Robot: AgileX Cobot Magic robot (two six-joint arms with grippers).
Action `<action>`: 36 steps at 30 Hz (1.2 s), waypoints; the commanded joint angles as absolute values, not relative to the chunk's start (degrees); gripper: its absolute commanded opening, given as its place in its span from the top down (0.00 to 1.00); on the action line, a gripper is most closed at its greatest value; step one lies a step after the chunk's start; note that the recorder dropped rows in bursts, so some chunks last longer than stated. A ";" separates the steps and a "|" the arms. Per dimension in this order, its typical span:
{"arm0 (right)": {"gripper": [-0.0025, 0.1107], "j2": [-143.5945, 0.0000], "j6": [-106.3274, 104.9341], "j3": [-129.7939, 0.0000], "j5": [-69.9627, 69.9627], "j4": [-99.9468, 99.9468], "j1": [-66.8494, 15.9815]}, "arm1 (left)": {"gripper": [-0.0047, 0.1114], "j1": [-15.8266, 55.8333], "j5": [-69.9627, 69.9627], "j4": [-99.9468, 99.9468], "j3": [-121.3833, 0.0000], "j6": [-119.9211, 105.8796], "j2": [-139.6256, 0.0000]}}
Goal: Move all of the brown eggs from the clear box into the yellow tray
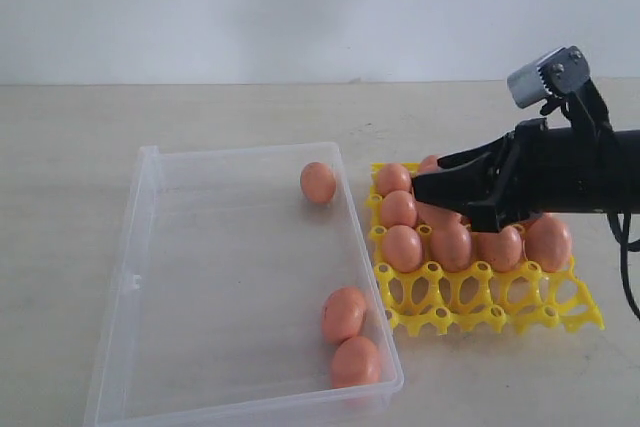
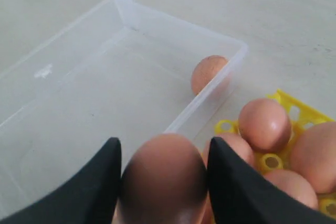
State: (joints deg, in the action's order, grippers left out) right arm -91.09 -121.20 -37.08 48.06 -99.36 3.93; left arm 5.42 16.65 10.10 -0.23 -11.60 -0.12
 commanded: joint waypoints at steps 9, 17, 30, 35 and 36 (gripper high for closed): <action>0.98 -90.90 -121.64 -50.37 0.00 -99.95 4.01 | 0.92 5.72 16.26 10.00 0.00 -11.63 0.00; 0.98 -91.53 -115.54 -60.84 -43.07 -78.47 4.12 | 0.92 5.72 16.26 10.00 0.00 -11.63 0.00; 0.98 -80.74 -41.17 -64.31 -18.77 -20.82 4.00 | 0.92 5.72 16.26 10.00 0.00 -11.63 0.00; 0.98 -80.65 -9.25 -61.52 -4.74 8.67 1.59 | 0.92 5.72 16.26 10.00 0.00 -11.63 0.00; 0.98 -80.67 -6.90 -60.38 -5.17 11.64 0.71 | 0.92 5.72 16.26 10.00 0.00 -11.63 0.00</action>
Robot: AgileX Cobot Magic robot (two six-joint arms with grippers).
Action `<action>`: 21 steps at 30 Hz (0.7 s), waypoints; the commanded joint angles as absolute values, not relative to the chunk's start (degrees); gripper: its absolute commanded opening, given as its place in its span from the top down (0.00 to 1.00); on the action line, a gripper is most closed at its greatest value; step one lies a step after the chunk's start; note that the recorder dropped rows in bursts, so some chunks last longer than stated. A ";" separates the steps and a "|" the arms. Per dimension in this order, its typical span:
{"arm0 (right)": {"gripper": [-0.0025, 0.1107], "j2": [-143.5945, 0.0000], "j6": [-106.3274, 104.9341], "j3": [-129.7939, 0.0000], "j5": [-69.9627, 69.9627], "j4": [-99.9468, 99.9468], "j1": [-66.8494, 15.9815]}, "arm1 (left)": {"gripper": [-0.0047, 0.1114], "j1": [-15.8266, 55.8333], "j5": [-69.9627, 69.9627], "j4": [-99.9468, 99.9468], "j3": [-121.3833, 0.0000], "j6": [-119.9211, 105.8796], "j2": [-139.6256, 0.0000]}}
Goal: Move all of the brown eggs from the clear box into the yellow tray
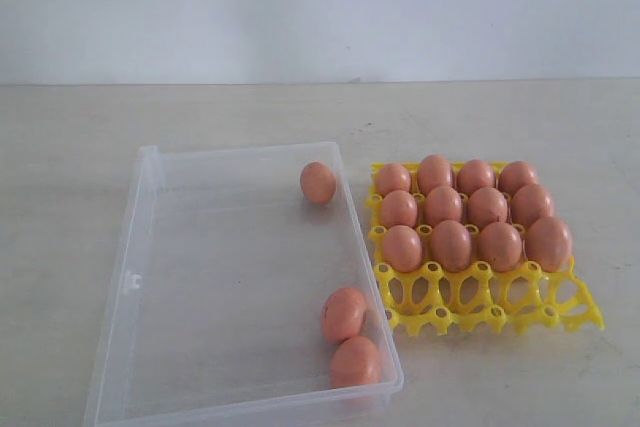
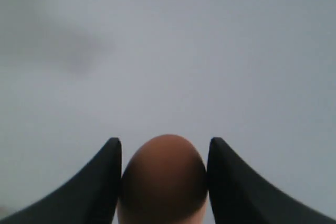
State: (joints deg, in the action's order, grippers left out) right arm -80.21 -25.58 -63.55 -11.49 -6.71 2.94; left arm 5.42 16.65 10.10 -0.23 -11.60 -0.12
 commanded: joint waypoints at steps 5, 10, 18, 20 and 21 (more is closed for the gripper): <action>0.98 -83.89 -7.66 -53.79 -9.39 23.89 -4.18 | 0.92 5.72 16.26 10.00 0.00 -11.63 0.00; 0.98 -87.92 -22.06 -51.99 0.00 36.75 -9.58 | 0.92 5.72 16.26 10.00 0.00 -11.63 0.00; 0.98 -89.15 -21.84 -51.99 3.42 36.40 -10.25 | 0.92 5.72 16.26 10.00 0.00 -11.63 0.00; 0.98 -89.15 -7.04 -51.99 -3.77 35.33 -10.25 | 0.92 5.72 16.26 10.00 0.00 -11.63 0.00; 0.98 -89.15 -1.26 -51.99 -7.01 34.86 -10.25 | 0.92 5.72 16.26 10.00 0.00 -11.63 0.00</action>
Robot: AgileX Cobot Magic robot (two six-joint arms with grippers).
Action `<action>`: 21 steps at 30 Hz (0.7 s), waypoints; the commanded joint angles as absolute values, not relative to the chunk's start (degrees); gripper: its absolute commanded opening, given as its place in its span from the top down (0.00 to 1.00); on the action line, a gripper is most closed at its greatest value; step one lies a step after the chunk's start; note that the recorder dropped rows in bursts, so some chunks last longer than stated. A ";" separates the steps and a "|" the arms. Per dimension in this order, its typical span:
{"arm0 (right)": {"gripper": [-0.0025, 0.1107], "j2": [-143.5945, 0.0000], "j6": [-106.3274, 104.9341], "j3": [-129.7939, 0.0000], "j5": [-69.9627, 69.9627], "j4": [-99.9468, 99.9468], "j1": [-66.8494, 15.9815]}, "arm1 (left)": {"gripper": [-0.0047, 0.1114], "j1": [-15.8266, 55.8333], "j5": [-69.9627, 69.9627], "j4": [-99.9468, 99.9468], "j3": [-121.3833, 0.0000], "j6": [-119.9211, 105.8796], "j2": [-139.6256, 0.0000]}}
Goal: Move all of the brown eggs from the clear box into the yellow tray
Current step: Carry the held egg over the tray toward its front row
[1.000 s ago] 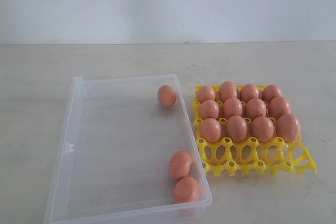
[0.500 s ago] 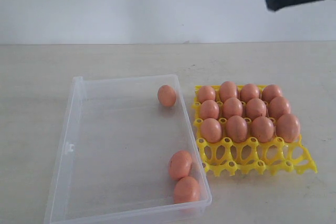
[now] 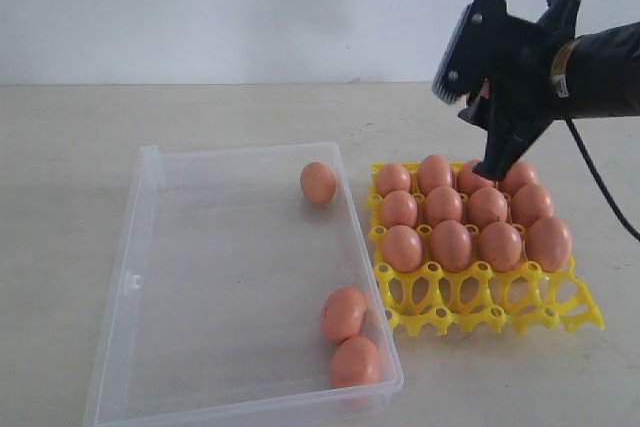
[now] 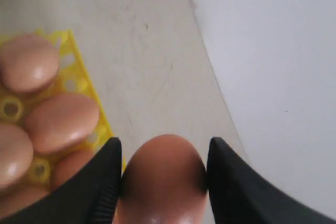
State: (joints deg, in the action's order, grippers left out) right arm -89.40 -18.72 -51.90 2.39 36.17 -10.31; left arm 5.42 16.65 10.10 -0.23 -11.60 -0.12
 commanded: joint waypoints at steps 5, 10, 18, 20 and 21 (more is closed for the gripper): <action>0.98 -91.73 27.00 -51.99 -40.36 34.38 -10.25 | 0.92 5.72 16.26 10.00 0.00 -11.63 0.00; 0.98 -93.83 38.69 -50.16 -51.44 34.91 -10.25 | 0.92 5.72 16.26 10.00 0.00 -11.63 0.00; 0.98 -93.83 32.19 -24.99 -69.96 23.40 -10.25 | 0.92 5.72 16.26 10.00 0.00 -11.63 0.00; 0.98 -93.83 31.04 -20.13 -69.96 24.20 -10.25 | 0.92 5.72 16.26 10.00 0.00 -11.63 0.00; 0.98 -93.83 31.04 -18.51 -69.96 25.23 -10.25 | 0.92 5.72 16.26 10.00 0.00 -11.63 0.00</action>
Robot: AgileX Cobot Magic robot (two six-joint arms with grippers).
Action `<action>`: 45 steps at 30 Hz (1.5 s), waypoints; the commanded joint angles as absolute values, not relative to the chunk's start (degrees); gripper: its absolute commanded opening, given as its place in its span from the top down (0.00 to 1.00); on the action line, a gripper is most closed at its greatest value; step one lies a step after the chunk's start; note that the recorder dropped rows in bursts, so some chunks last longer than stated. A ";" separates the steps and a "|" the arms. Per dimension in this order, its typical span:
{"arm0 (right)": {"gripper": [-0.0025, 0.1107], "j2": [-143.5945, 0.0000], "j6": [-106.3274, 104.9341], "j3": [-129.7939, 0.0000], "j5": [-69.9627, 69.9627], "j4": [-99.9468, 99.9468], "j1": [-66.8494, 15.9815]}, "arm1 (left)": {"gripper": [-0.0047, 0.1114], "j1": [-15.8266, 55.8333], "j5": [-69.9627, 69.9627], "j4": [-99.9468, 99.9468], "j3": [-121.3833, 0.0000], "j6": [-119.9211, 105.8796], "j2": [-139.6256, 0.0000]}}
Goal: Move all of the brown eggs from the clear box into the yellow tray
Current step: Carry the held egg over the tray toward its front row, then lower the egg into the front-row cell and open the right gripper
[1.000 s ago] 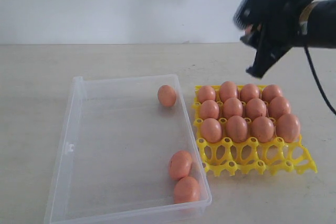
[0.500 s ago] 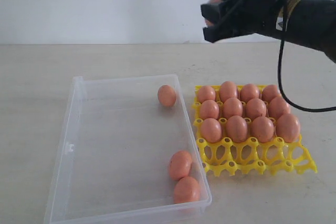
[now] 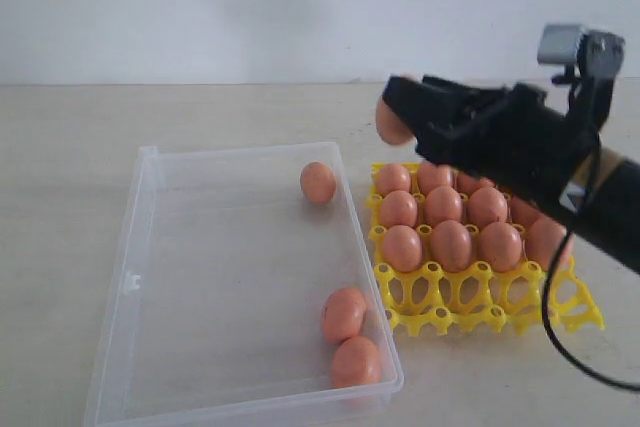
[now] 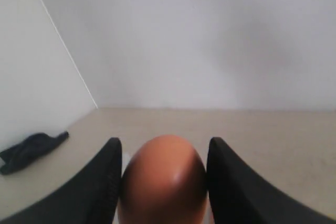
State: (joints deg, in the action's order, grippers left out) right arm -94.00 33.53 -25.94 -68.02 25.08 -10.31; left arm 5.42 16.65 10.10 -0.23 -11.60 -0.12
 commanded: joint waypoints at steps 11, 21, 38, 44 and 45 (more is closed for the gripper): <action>0.98 -93.83 25.93 -13.32 -62.82 33.36 -10.25 | 0.92 5.72 16.26 10.00 0.00 -11.63 0.00; 0.98 -93.83 23.03 -13.44 -58.50 32.41 -10.25 | 0.92 5.72 16.26 10.00 0.00 -11.63 0.00; 0.98 -96.73 14.57 -20.68 -48.12 27.30 -15.52 | 0.92 5.72 16.26 10.00 0.00 -11.63 0.00; 0.98 -96.73 14.84 -20.68 -48.12 27.43 -15.52 | 0.92 5.72 16.26 10.00 0.00 -11.63 0.00; 0.98 -96.73 14.84 -20.68 -48.12 27.43 -15.52 | 0.92 5.72 16.26 10.00 0.00 -11.63 0.00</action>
State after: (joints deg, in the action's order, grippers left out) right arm -96.75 15.23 -20.53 -47.82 27.70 -15.37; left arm 5.42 16.65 10.10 -0.23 -11.60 -0.12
